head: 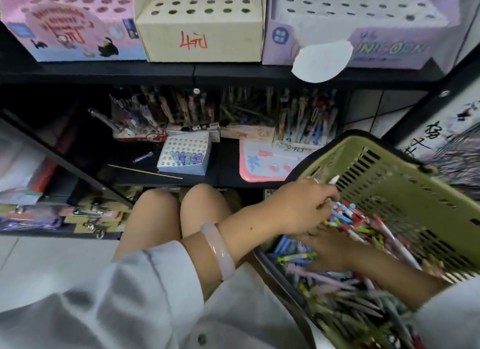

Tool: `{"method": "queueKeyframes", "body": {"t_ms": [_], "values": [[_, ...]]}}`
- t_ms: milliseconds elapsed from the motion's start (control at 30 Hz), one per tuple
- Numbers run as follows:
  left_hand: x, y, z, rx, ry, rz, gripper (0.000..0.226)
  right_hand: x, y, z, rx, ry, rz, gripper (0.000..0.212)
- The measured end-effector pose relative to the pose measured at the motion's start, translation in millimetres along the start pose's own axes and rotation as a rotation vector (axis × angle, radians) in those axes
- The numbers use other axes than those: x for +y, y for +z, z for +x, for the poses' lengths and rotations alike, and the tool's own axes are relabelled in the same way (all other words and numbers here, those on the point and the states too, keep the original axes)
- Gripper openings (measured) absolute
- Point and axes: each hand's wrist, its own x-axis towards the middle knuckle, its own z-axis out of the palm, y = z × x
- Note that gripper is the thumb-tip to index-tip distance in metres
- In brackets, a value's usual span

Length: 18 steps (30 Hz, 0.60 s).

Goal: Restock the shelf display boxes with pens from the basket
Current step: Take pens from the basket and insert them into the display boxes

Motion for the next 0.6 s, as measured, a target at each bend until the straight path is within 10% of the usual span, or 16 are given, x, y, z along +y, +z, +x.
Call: {"method": "queueKeyframes", "body": {"t_ms": [367,600], "values": [[3.0,5.1,4.3,0.018,0.009,0.071,0.029,-35.4,22.6,0.4,0.253,0.115,-0.327,0.061],[3.3,-5.2,-2.6,0.112,0.008,-0.229,0.023,-16.6,23.0,7.4,0.039,0.106,0.205,0.020]]}}
